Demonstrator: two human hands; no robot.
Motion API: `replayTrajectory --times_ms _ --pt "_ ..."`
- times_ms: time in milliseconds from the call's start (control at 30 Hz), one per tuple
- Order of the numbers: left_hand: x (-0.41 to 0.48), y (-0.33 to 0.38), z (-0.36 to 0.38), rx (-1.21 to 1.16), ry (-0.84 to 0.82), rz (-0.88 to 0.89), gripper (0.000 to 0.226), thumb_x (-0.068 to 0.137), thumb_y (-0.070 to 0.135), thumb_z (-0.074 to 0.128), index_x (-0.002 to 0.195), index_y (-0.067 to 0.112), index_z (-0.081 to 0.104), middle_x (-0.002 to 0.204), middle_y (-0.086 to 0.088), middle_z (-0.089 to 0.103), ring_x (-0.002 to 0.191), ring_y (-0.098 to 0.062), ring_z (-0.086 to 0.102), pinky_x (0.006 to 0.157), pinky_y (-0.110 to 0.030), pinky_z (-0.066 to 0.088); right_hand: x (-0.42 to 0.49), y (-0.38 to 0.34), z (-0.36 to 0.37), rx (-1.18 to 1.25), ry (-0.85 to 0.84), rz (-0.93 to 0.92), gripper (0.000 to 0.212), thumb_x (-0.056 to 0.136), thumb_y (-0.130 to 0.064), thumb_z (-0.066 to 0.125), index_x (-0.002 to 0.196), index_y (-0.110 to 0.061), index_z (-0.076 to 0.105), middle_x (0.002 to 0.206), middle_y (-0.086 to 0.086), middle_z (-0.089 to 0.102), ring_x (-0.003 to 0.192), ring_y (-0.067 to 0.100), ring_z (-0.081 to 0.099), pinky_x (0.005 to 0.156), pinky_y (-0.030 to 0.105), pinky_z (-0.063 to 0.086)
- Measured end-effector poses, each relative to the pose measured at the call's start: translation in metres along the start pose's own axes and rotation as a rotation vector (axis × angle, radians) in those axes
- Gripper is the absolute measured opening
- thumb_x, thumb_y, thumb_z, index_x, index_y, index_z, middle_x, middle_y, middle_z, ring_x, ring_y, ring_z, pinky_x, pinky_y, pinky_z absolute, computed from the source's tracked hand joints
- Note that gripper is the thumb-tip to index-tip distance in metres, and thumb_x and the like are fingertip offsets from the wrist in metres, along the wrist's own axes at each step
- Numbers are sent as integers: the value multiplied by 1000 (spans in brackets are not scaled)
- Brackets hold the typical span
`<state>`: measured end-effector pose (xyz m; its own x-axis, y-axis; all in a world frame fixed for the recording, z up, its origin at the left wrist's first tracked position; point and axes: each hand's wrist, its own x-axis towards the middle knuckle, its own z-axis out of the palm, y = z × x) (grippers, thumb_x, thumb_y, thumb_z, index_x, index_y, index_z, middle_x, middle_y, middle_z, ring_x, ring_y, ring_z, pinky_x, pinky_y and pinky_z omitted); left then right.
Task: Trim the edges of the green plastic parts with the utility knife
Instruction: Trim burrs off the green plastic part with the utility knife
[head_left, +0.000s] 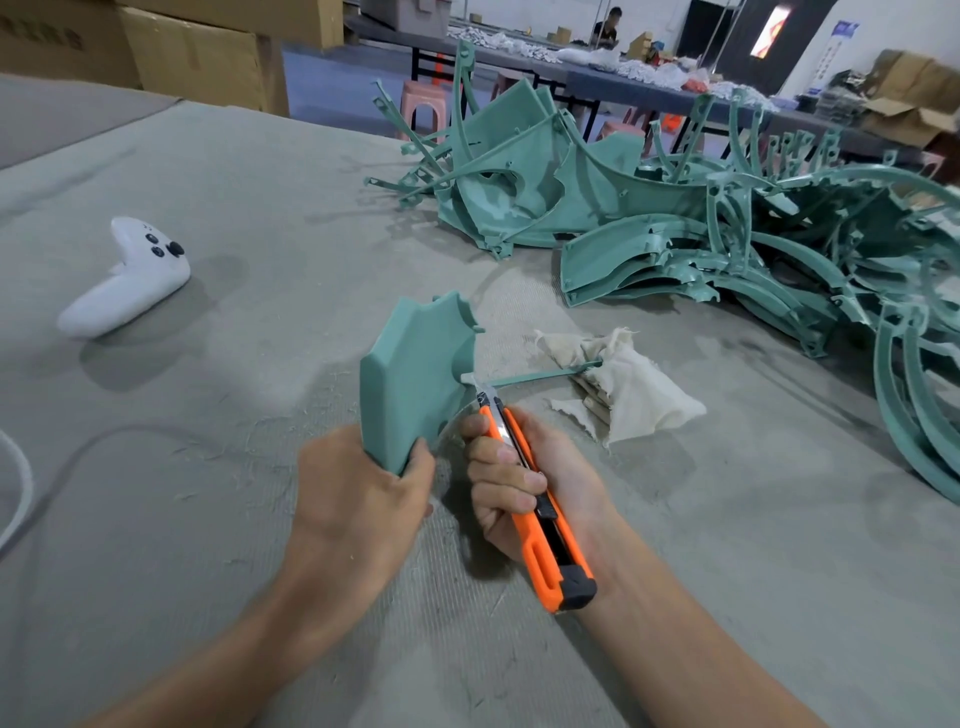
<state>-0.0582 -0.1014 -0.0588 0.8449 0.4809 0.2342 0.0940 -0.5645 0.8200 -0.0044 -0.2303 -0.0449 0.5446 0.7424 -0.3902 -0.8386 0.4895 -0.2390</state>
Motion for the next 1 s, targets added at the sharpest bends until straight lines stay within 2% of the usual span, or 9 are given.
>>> replayTrajectory --times_ms 100,200,267,333,367,500,600,733,1000 --pt "0 -1 -1 -15 -25 -31 41 85 14 63 50 19 42 31 6 50 35 8 53 38 -9 36 -2 0 1 -12 -14 -9 50 103 -38 31 73 -4 53 43 3 43 23 10 37 26 19 27" --pt "0 2 -2 -145 -11 -119 35 85 12 65 54 18 48 42 -1 61 39 -1 60 33 -12 37 -2 -1 5 -77 6 -39 52 103 -41 31 72 -5 52 43 2 42 23 8 35 24 18 25" --pt "2 4 -3 -292 18 -200 23 83 8 67 62 11 57 54 -8 67 43 -10 65 41 -35 54 -4 -6 8 -258 105 -128 51 103 -45 31 73 -8 51 43 0 41 23 8 32 25 16 23" --pt "4 6 -5 -411 37 -281 19 80 3 67 63 10 62 60 -10 69 47 -17 68 51 -60 54 -10 -12 8 -512 256 -275 51 103 -49 33 76 -10 52 46 1 41 25 10 32 28 16 25" --pt "5 6 -7 -446 34 -310 21 80 2 68 62 12 62 60 -8 69 49 -19 69 53 -63 53 -13 -15 8 -652 340 -355 52 102 -52 35 78 -10 54 48 1 42 28 11 33 30 17 28" --pt "5 5 -10 -489 16 -312 25 80 -1 68 62 16 62 62 -3 69 50 -20 69 46 -50 57 -21 -17 1 -1534 633 -688 55 97 -59 39 78 -12 60 54 -4 49 45 15 45 47 32 40" --pt "3 6 -9 -458 12 -297 22 80 2 68 65 18 62 63 1 71 50 -19 69 49 -55 56 -19 -9 -4 -2045 718 -771 51 93 -66 36 73 -21 48 67 -1 55 69 25 54 63 40 42" --pt "2 7 -8 -426 10 -274 17 81 4 68 68 15 64 65 -10 71 52 -18 70 50 -60 54 -14 0 -7 -2216 732 -775 49 94 -69 33 78 -24 43 77 5 61 76 30 56 64 41 42" --pt "-1 11 -10 -294 -17 -233 9 85 11 67 78 13 62 74 -5 71 46 -12 67 48 -45 55 -13 0 -7 -2213 718 -785 50 94 -69 31 69 -26 31 71 3 55 69 30 54 58 39 36"
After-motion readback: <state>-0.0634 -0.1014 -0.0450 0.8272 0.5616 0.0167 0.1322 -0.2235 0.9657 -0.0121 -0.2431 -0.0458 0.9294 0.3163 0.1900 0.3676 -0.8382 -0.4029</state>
